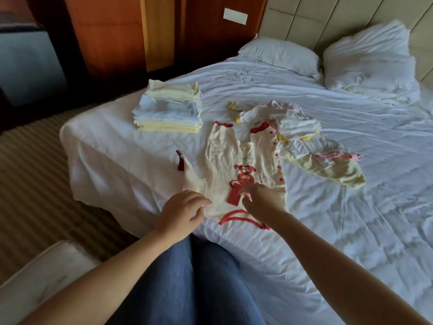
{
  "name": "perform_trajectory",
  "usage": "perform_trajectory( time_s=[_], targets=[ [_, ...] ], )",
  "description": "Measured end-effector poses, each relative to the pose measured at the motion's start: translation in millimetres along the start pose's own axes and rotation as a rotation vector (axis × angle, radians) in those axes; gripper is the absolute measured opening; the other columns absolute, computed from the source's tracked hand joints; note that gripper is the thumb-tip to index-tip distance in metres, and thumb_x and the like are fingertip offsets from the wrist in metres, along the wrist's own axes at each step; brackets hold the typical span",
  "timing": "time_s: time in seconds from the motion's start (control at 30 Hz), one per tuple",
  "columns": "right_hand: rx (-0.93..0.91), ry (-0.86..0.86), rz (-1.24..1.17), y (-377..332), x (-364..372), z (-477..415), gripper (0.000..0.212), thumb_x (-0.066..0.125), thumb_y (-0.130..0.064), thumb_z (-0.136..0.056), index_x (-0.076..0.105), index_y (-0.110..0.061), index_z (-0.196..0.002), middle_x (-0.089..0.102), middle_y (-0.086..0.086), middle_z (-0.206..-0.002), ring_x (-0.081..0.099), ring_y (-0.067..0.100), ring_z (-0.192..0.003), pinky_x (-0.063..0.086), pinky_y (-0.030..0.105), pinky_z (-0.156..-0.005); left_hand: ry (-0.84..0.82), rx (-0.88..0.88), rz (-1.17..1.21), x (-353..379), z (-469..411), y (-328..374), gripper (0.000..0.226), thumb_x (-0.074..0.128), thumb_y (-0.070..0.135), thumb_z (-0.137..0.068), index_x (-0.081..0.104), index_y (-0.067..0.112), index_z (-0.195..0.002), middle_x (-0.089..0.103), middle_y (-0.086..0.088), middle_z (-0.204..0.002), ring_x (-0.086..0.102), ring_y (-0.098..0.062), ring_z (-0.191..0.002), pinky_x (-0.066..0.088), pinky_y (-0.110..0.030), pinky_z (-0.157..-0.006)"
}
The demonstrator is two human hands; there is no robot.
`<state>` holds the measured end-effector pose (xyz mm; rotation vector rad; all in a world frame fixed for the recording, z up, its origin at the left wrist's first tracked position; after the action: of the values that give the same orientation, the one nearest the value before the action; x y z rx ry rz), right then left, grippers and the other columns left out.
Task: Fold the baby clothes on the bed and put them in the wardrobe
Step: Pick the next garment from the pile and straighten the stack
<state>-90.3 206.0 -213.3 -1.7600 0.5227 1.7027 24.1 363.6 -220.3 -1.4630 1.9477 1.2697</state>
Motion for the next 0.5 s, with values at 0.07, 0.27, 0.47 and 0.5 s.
perform_trajectory(
  time_s=[0.07, 0.27, 0.47, 0.5],
  targets=[
    [-0.062, 0.004, -0.1, -40.1, -8.0, -18.2, 0.032, 0.048, -0.027, -0.089, 0.067, -0.035, -0.113, 0.071, -0.007, -0.104, 0.066, 0.017, -0.094, 0.054, 0.032, -0.077, 0.046, -0.069, -0.049, -13.3, 3.7, -18.7, 0.03, 0.055, 0.015, -0.084, 0.072, 0.018, -0.108, 0.067, 0.007, -0.107, 0.059, -0.01, -0.1, 0.052, -0.028, -0.082],
    [-0.066, -0.076, -0.357, -122.5, 1.0, -75.1, 0.056, 0.056, -0.048, -0.092, 0.045, -0.023, -0.141, 0.06, 0.0, -0.132, 0.056, 0.02, -0.121, 0.047, 0.036, -0.097, -0.122, -0.082, -0.086, 5.4, 14.5, -47.8, 0.044, 0.04, 0.017, -0.087, 0.067, 0.013, -0.122, 0.058, 0.001, -0.136, 0.047, -0.017, -0.13, 0.046, -0.035, -0.104],
    [0.068, -0.191, -0.372, -136.7, 37.6, -107.5, 0.083, 0.06, -0.059, -0.084, 0.031, -0.014, -0.148, 0.052, 0.006, -0.141, 0.052, 0.025, -0.126, 0.043, 0.039, -0.102, -0.157, -0.091, -0.013, 15.1, 17.1, -55.8, 0.051, 0.03, 0.023, -0.091, 0.062, 0.012, -0.13, 0.051, -0.001, -0.145, 0.038, -0.019, -0.14, 0.033, -0.032, -0.113],
    [0.073, -0.198, -0.365, -138.1, 41.5, -110.4, 0.084, 0.062, -0.058, -0.083, 0.033, -0.013, -0.147, 0.053, 0.006, -0.14, 0.052, 0.025, -0.126, 0.043, 0.038, -0.102, -0.16, -0.095, -0.001, 15.8, 17.5, -57.7, 0.049, 0.033, 0.02, -0.092, 0.062, 0.012, -0.131, 0.05, -0.002, -0.146, 0.038, -0.02, -0.141, 0.032, -0.033, -0.113]
  ],
)
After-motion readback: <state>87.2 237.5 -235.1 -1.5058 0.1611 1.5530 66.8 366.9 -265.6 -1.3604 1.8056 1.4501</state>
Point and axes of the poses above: each hand's wrist, its own z-axis away from the middle knuckle, its own x-axis out of the palm, y = z × x, the point moved 10 cm from there along -z, towards the middle knuckle
